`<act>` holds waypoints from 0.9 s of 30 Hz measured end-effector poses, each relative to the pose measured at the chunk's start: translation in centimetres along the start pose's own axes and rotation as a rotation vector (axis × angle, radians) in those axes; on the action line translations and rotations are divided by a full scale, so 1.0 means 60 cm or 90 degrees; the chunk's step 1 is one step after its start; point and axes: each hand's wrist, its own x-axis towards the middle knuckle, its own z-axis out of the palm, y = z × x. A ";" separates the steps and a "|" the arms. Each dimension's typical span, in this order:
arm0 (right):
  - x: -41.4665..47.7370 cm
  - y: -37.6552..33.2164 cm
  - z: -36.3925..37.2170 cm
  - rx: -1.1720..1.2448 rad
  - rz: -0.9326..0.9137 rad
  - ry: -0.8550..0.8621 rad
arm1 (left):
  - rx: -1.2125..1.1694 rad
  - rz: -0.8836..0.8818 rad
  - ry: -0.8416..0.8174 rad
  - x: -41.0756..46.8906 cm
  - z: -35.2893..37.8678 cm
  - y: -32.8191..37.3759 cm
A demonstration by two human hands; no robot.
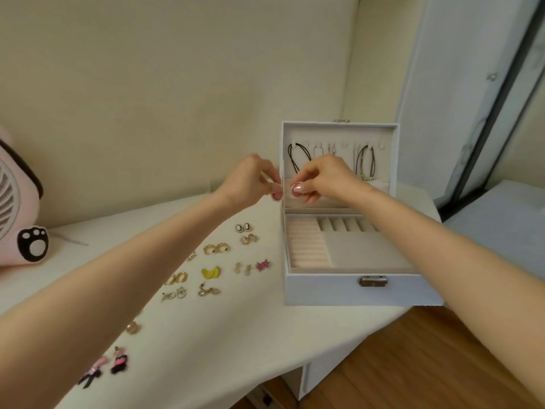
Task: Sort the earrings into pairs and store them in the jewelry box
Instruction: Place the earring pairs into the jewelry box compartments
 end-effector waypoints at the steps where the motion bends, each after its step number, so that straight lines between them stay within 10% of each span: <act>1: -0.004 0.010 -0.015 0.010 0.022 0.016 | 0.007 0.009 -0.011 0.008 0.014 0.010; 27: -0.019 0.074 -0.033 -0.181 0.207 -0.058 | -0.150 0.002 -0.121 0.026 0.104 0.026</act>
